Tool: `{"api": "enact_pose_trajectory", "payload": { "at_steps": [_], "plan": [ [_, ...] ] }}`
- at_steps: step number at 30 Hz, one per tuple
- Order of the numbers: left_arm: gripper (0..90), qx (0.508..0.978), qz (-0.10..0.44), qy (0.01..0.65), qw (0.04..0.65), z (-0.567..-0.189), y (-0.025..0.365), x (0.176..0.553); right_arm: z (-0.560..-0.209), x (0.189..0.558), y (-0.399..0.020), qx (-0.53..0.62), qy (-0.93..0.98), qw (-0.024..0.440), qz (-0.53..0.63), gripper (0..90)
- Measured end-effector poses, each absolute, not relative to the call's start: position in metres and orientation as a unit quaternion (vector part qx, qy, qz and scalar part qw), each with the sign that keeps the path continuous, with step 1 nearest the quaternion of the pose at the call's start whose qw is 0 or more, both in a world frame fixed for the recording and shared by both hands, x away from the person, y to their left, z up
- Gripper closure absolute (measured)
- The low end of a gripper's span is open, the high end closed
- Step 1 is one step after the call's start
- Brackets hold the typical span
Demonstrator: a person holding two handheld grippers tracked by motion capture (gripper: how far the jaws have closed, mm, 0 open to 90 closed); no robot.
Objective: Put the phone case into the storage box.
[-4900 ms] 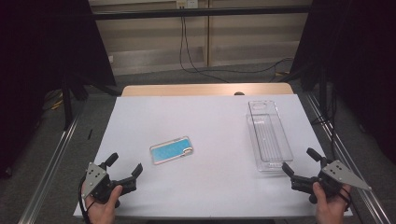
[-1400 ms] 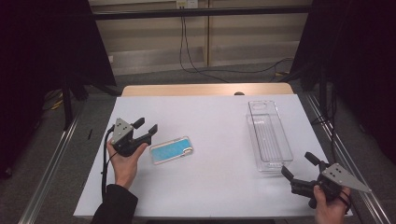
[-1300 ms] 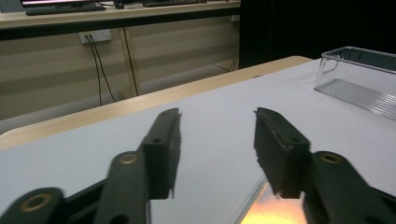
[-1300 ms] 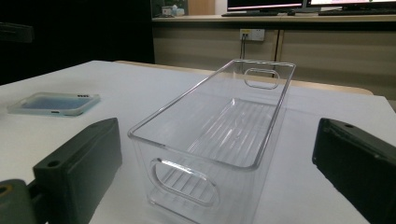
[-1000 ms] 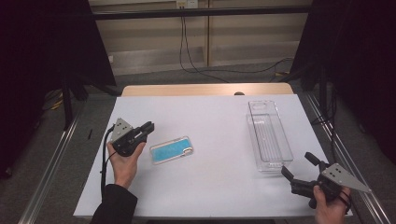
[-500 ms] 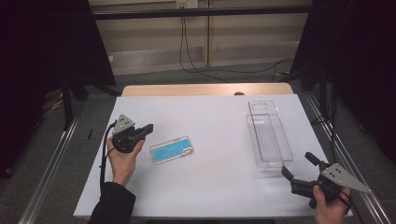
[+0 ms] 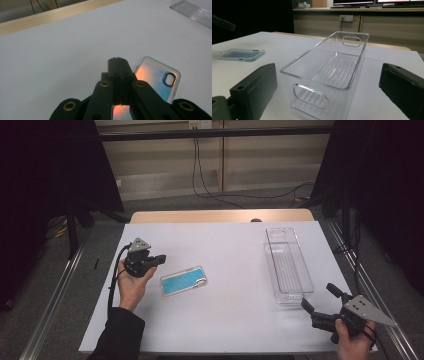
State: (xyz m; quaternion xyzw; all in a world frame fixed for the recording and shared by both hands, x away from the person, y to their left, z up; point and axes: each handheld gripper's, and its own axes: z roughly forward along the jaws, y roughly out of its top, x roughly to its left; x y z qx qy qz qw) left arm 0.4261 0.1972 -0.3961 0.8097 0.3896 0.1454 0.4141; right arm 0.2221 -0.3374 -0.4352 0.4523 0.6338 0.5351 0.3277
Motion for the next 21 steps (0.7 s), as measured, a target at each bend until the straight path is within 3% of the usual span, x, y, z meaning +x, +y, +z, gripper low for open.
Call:
{"api": "enact_pose_trajectory", "payload": {
  "at_steps": [21],
  "plan": [
    [90.0, 0.835, 0.127, 0.402, 0.353, -0.421, 0.19, 0.44, -0.435, 0.221, -0.337, 0.453, 0.633, 0.328, 0.534, 1.6]
  ]
}}
